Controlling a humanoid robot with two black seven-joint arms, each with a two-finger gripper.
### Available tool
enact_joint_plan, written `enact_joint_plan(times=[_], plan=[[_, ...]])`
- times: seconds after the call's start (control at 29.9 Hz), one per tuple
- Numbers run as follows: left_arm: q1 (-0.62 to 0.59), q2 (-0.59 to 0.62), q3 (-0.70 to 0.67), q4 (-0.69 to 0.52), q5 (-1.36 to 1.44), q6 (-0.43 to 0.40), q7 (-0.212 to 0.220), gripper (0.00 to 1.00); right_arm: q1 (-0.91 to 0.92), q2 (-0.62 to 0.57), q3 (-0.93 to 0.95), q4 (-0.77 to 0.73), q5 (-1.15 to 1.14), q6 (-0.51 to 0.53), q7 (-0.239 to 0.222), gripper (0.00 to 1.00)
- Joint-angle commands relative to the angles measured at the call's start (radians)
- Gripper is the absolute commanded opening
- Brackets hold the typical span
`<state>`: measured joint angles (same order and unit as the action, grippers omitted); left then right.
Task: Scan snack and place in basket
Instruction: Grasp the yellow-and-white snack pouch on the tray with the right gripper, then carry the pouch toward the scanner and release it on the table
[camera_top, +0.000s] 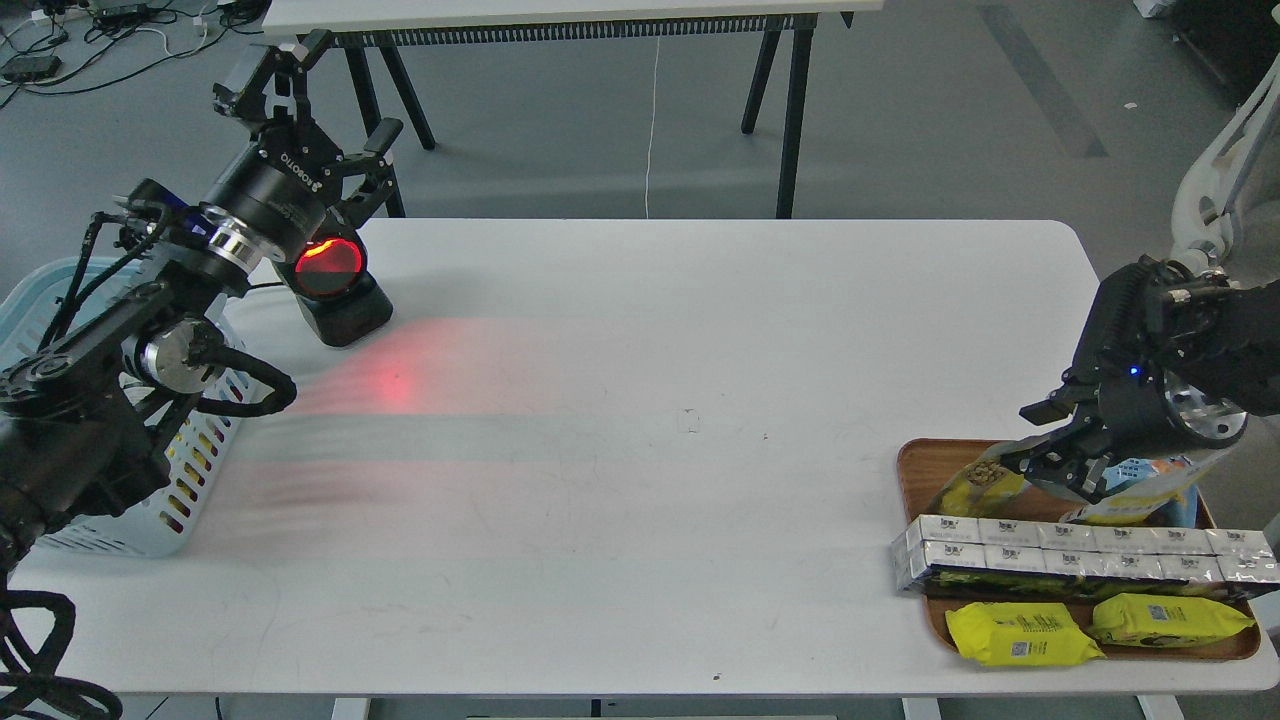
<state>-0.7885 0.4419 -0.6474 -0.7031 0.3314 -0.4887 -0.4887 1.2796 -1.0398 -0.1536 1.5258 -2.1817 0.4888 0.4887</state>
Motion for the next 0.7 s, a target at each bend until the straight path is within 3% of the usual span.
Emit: enact_joint_plan(times=[0.0, 0.33, 0.5, 0.67], plan=[[0.0, -0.002, 0.0, 0.001, 0.0, 0.0, 0.0, 1.0, 0.0, 0.021, 0.0, -0.004, 0.0, 0.0, 0.0, 0.01], [0.0, -0.003, 0.0, 0.001, 0.0, 0.0, 0.0, 1.0, 0.006, 0.02, 0.032, -0.003, 0.0, 0.0, 0.0, 0.0], [-0.002, -0.002, -0.002, -0.001, 0.0, 0.0, 0.0, 1.0, 0.003, 0.035, 0.152, 0.013, 0.0, 0.0, 0.0, 0.0], [-0.009, 0.0, -0.002, 0.001, 0.0, 0.0, 0.0, 1.0, 0.004, 0.226, 0.295, 0.001, 0.0, 0.0, 0.0, 0.0]])
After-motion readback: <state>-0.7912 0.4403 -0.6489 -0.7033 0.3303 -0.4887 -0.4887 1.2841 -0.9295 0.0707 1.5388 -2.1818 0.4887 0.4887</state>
